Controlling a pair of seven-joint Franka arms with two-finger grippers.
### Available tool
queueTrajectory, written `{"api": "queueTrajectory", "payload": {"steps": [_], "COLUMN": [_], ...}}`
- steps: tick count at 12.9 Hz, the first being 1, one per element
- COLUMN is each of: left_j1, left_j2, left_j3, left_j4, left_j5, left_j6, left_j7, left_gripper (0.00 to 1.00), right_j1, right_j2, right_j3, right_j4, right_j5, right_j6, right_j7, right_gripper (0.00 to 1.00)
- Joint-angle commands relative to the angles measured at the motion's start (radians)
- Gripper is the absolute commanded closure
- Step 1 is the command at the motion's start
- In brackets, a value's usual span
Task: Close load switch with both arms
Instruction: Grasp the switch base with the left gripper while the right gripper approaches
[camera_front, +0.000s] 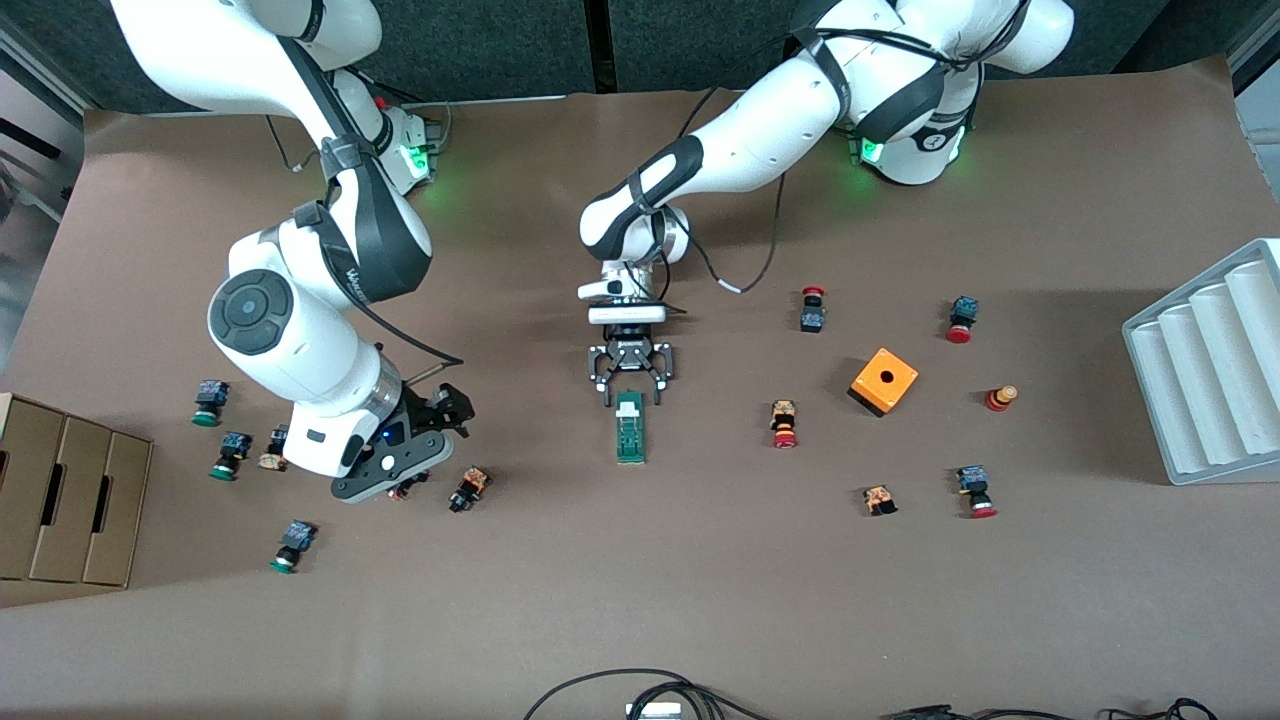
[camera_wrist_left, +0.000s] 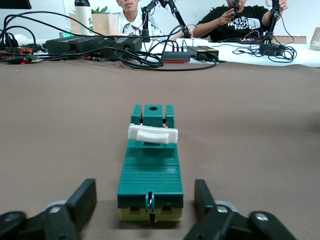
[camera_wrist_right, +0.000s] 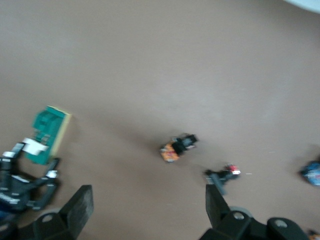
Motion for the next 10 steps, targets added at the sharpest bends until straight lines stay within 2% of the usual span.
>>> {"api": "queueTrajectory", "payload": {"steps": [1,4,5,7,10], "left_j1": [-0.015,-0.015,-0.015,-0.016,-0.030], "left_j2": [0.017,0.015,0.015,0.017,0.032], "left_j3": [0.010,0.010,0.010,0.010,0.011], "left_j4": [0.018,0.026,0.026,0.026,0.026], "left_j5": [0.016,0.015,0.016,0.016,0.027], "left_j6": [-0.019,-0.019,-0.019,-0.019,-0.019], "left_j7": [-0.011,-0.048,-0.053,-0.053,-0.021], "left_gripper": [0.23,0.25,0.25,0.25,0.24], "right_j1": [0.008,0.043,0.041,0.041,0.049], "right_j2": [0.045,0.054,0.053,0.054,0.088], "right_j3": [-0.007,-0.010,-0.008,-0.007,-0.005], "right_j4": [0.020,0.020,0.020,0.020,0.020], "right_j5": [0.099,0.092,0.067,0.013,0.019], "right_j6": [0.016,0.048,0.048,0.051,0.068], "right_j7": [0.129,0.214,0.167,-0.040,-0.355], "right_gripper": [0.00,0.00,0.00,0.00,0.00]}}
